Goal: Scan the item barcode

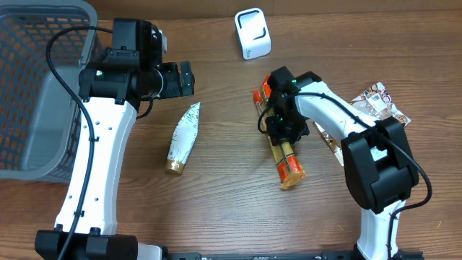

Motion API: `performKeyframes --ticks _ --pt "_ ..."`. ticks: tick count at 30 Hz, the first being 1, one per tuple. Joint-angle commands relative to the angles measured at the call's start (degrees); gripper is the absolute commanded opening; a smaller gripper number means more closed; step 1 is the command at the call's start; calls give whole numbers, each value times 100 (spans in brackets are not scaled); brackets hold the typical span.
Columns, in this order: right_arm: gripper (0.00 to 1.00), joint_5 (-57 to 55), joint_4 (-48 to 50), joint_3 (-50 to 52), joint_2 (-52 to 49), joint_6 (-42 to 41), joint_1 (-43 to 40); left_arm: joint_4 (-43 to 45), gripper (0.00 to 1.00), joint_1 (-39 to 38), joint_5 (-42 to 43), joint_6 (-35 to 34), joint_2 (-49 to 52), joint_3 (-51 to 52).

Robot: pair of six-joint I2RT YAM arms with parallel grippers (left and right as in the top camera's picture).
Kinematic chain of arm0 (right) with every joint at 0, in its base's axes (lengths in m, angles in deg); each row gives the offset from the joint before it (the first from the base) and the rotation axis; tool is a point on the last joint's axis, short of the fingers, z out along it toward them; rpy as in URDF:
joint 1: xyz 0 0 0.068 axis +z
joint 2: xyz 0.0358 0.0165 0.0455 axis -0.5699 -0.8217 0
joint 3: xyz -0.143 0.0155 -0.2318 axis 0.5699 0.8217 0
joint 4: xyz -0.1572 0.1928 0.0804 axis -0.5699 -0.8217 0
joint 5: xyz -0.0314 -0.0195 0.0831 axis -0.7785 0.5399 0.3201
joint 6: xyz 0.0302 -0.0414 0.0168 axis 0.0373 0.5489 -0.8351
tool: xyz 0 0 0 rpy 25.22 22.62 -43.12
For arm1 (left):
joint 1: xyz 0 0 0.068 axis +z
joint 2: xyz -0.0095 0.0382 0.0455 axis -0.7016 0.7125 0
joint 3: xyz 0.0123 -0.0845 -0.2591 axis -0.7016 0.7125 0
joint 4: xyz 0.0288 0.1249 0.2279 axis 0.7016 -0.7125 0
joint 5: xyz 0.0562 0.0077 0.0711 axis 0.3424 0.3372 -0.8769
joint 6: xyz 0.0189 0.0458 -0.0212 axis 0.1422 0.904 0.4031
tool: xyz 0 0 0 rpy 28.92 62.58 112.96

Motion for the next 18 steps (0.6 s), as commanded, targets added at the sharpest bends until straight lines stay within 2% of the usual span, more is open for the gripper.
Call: performKeyframes --ticks 1,5,8,14,18 --pt "4 -1029 -369 -763 85 -55 28 0 100 -13 -17 92 -72 -103" --pt "4 -2911 -691 -1102 85 -750 446 0 100 -13 -17 90 -72 -103" --pt "4 -3670 -710 -1060 28 -1027 859 0 100 -13 -17 90 -72 -103" --pt "4 -3932 -680 -1056 -487 -1261 1585 0 100 -13 -17 90 -72 -103" --pt "17 -3963 -629 -1056 -949 -1257 1860 0 100 -13 -17 90 -72 -103"
